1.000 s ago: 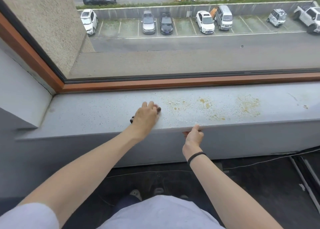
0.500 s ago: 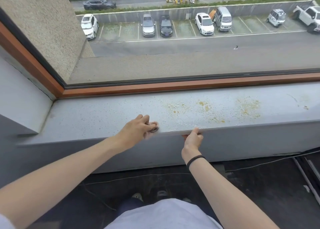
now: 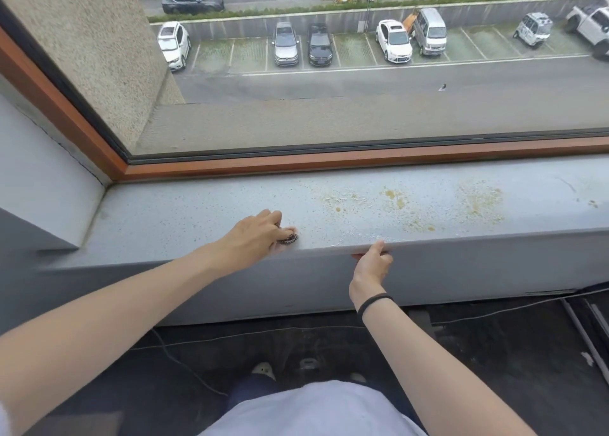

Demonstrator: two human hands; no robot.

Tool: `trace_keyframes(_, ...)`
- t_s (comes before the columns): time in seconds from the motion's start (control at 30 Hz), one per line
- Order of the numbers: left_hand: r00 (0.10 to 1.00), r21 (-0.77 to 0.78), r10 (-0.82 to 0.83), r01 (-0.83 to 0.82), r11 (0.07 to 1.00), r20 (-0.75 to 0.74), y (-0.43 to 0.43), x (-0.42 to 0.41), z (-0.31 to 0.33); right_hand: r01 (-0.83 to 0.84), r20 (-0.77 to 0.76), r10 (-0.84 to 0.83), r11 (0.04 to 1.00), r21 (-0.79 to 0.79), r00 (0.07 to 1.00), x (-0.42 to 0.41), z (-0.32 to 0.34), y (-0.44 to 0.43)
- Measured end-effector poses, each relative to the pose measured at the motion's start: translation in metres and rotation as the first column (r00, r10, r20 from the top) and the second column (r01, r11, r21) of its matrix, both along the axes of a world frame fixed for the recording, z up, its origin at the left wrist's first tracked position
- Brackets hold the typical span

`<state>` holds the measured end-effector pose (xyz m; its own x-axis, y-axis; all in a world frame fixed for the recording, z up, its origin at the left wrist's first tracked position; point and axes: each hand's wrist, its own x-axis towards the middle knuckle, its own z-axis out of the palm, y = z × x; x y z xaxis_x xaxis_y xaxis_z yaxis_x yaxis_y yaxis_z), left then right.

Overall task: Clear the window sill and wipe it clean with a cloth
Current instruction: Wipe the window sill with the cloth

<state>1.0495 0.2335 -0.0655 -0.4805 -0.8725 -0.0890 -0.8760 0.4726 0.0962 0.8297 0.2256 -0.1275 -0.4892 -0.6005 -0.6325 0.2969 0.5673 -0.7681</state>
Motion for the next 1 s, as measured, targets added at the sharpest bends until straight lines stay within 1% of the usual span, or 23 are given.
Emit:
trace_keyframes(0.1,0.991,-0.029,0.135,-0.135,0.990,0.004,-0.023,-0.029,0.008,0.011,-0.027,-0.011,1.000,-0.001,1.000,0.001,0.003,-0.001)
trace_keyframes(0.13,0.989,-0.032,0.149,-0.149,0.988,0.013,-0.027,-0.035,0.007,0.010,-0.029,-0.010,1.000,-0.003,1.000,0.001,0.003,-0.001)
trace_keyframes(0.17,0.989,-0.026,0.144,-0.143,0.989,0.015,-0.025,-0.037,0.006,0.006,-0.029,-0.006,1.000,0.002,1.000,0.000,0.003,0.000)
trace_keyframes(0.27,0.999,0.038,0.037,-0.037,0.999,0.005,-0.002,-0.012,0.000,-0.003,-0.013,0.003,1.000,0.009,1.000,0.001,0.005,0.002)
trace_keyframes(0.33,1.000,0.012,0.011,-0.011,1.000,0.007,0.008,0.001,-0.001,0.019,0.000,-0.019,1.000,-0.001,1.000,0.003,0.005,0.000)
trace_keyframes(0.43,0.990,-0.010,0.143,-0.143,0.990,0.010,-0.013,-0.017,0.008,0.025,-0.005,-0.025,1.000,-0.007,1.000,0.003,0.006,0.000)
trace_keyframes(0.5,0.984,0.016,0.176,-0.177,0.984,0.039,-0.026,-0.029,0.013,0.009,-0.012,-0.009,1.000,-0.008,1.000,0.001,0.005,0.002)
trace_keyframes(0.57,0.987,0.066,0.156,-0.159,0.985,0.050,-0.019,-0.028,0.014,0.002,-0.006,-0.002,1.000,0.003,1.000,-0.001,0.002,0.002)
trace_keyframes(0.6,0.992,0.085,0.122,-0.125,0.989,0.041,-0.010,-0.022,0.014,-0.002,-0.004,0.002,1.000,0.010,1.000,-0.001,0.002,0.002)
trace_keyframes(0.67,0.998,0.117,0.012,-0.020,0.993,0.068,0.009,-0.009,0.009,0.004,-0.002,-0.004,1.000,0.013,1.000,-0.001,0.001,0.001)
trace_keyframes(0.73,0.998,0.115,-0.002,-0.006,0.993,0.063,0.009,-0.005,0.006,0.030,0.000,-0.030,1.000,0.006,1.000,0.001,0.002,0.000)
trace_keyframes(0.83,0.984,0.025,0.128,-0.132,0.991,0.124,-0.016,-0.022,0.015,0.050,0.004,-0.050,0.999,0.005,0.999,0.002,0.001,0.000)
trace_keyframes(0.93,0.966,0.065,0.213,-0.225,0.972,0.147,-0.042,-0.031,0.022,0.020,0.029,-0.020,1.000,0.010,0.999,-0.003,-0.001,0.001)
trace_keyframes(1.0,0.951,0.045,0.282,-0.290,0.956,0.130,-0.059,-0.022,0.018,-0.008,0.052,0.007,1.000,0.007,0.999,-0.007,-0.003,0.003)
